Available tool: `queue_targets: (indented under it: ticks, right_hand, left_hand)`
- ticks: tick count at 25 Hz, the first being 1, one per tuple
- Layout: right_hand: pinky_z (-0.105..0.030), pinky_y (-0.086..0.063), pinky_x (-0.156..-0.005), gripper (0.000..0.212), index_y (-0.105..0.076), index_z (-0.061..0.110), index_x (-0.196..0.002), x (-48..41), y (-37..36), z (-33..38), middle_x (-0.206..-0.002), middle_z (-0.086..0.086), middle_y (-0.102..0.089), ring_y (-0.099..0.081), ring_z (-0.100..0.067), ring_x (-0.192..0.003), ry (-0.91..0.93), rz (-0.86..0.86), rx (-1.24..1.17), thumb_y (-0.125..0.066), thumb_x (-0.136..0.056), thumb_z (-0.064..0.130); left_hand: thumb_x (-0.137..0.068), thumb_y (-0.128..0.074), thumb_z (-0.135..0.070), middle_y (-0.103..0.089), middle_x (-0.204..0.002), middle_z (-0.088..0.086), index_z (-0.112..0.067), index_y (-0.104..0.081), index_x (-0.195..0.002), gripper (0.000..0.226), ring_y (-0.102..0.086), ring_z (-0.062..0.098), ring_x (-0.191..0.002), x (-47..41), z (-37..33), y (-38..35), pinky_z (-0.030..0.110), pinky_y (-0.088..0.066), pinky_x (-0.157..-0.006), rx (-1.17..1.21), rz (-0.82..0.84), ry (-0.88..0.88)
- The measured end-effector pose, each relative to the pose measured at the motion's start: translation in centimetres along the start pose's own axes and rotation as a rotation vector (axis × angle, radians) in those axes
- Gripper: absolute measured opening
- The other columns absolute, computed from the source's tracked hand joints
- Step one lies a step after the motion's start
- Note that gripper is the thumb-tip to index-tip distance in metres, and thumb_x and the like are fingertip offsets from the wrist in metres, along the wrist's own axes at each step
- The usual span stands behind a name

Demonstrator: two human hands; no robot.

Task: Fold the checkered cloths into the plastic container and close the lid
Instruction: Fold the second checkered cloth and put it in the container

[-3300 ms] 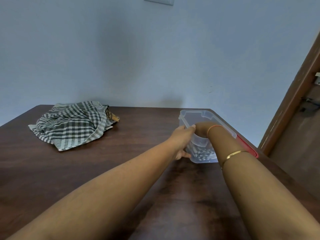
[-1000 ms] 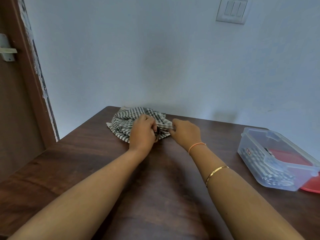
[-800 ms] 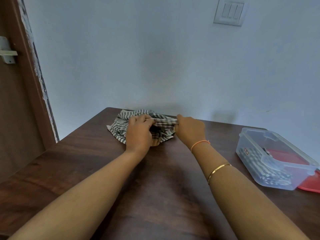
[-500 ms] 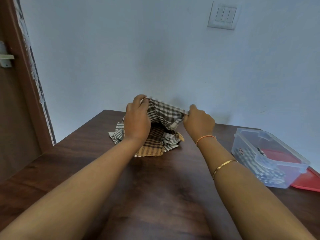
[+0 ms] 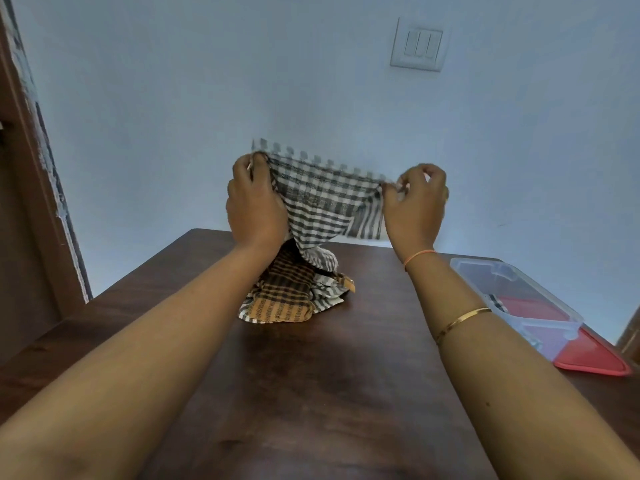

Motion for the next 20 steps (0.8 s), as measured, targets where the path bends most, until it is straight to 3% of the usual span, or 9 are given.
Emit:
queue_targets:
  ticks: [2,5,9,12,14,16,17,19,20]
  right_hand:
    - [-0.034,-0.039,-0.082,0.012,-0.048,0.017,-0.074,0.1,0.4,-1.3,-0.11,-0.007,-0.057,-0.05,-0.025,-0.103,-0.151,-0.036,0.0,-0.056,-0.083,0.015]
    - [-0.025,-0.033,-0.061,0.027,-0.038,0.02,-0.065,-0.2,1.2,-2.4,-0.069,0.003,-0.048,-0.045,-0.012,-0.064,-0.407,-0.047,-0.238,-0.052,-0.087,0.015]
    - [-0.022,-0.033,-0.049,0.023,-0.038,0.021,-0.072,0.0,1.4,-3.2,-0.063,0.007,-0.041,-0.039,-0.007,-0.052,-0.637,-0.121,-0.391,-0.046,-0.093,0.015]
    - [-0.015,-0.029,-0.034,0.023,-0.04,0.016,-0.077,-0.8,0.9,-2.9,-0.047,0.004,-0.044,-0.041,-0.009,-0.037,-0.816,-0.17,-0.876,-0.033,-0.093,0.002]
    - [-0.012,-0.031,-0.032,0.029,-0.043,0.016,-0.08,-1.3,1.2,-1.9,-0.035,0.005,-0.044,-0.044,-0.01,-0.035,-0.916,-0.089,-1.185,-0.025,-0.091,-0.004]
    - [-0.015,-0.045,-0.04,0.025,-0.048,0.016,-0.096,-1.3,1.5,0.1,-0.037,0.002,-0.053,-0.055,-0.01,-0.037,-0.961,0.054,-1.349,-0.029,-0.094,-0.001]
    - [-0.019,-0.05,-0.049,0.025,-0.051,0.017,-0.101,-1.3,1.6,1.0,-0.042,0.001,-0.06,-0.062,-0.01,-0.044,-0.936,0.15,-1.383,-0.032,-0.096,0.002]
    - [-0.031,-0.047,-0.075,0.025,-0.055,0.022,-0.101,-1.6,2.0,2.8,-0.057,0.001,-0.069,-0.068,-0.011,-0.068,-0.808,0.344,-1.366,-0.034,-0.097,0.009]
    - [-0.036,-0.044,-0.084,0.026,-0.057,0.022,-0.099,-1.9,2.3,3.7,-0.062,0.001,-0.071,-0.068,-0.012,-0.076,-0.728,0.392,-1.366,-0.034,-0.097,0.01]
  left_hand:
    - [-0.09,-0.044,-0.004,-0.039,-0.139,0.016,-0.005,-0.037,-0.137,0.048,-0.044,0.038,-0.119,-0.2,0.8,0.2,0.048,-0.042,-0.088,-0.042,0.025,0.085]
    - [-0.09,-0.042,-0.003,-0.043,-0.134,0.017,-0.006,-0.042,-0.133,0.043,-0.044,0.04,-0.116,-0.1,2.0,0.3,0.046,-0.041,-0.084,-0.029,0.08,0.153]
    - [-0.093,-0.038,-0.006,-0.046,-0.13,0.015,-0.015,-0.044,-0.134,0.043,-0.044,0.04,-0.114,0.0,1.9,0.4,0.038,-0.036,-0.075,0.025,0.106,0.167]
    - [-0.095,-0.037,-0.012,-0.043,-0.129,0.016,-0.022,-0.033,-0.142,0.048,-0.052,0.039,-0.104,0.0,0.7,0.8,0.036,-0.036,-0.072,0.122,0.129,0.183]
    - [-0.096,-0.037,-0.012,-0.042,-0.133,0.018,-0.022,-0.016,-0.148,0.057,-0.054,0.037,-0.107,-0.2,-0.7,0.3,0.038,-0.042,-0.08,0.245,0.237,0.223]
    - [-0.093,-0.04,-0.007,-0.049,-0.132,0.017,-0.022,-0.001,-0.149,0.07,-0.057,0.034,-0.107,-0.1,-2.5,-0.1,0.041,-0.048,-0.088,0.487,0.4,0.347]
    - [-0.091,-0.041,-0.003,-0.056,-0.121,0.017,-0.022,0.002,-0.148,0.074,-0.062,0.03,-0.096,0.0,-3.4,-0.2,0.04,-0.052,-0.082,0.631,0.471,0.421]
    - [-0.088,-0.043,0.0,-0.059,-0.103,0.013,-0.018,0.004,-0.147,0.077,-0.06,0.021,-0.077,0.0,-5.1,0.2,0.034,-0.051,-0.071,0.793,0.54,0.446]
    - [-0.089,-0.046,-0.002,-0.059,-0.107,0.013,-0.017,0.006,-0.147,0.08,-0.061,0.02,-0.079,-0.1,-5.8,0.5,0.032,-0.052,-0.074,0.808,0.531,0.396]
Point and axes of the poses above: each hand's wrist, its own x-axis away from the middle knuckle, its own y-axis out of the back of the hand, z = x × y, the point moved 1 cm from there along -x, towards the middle knuckle
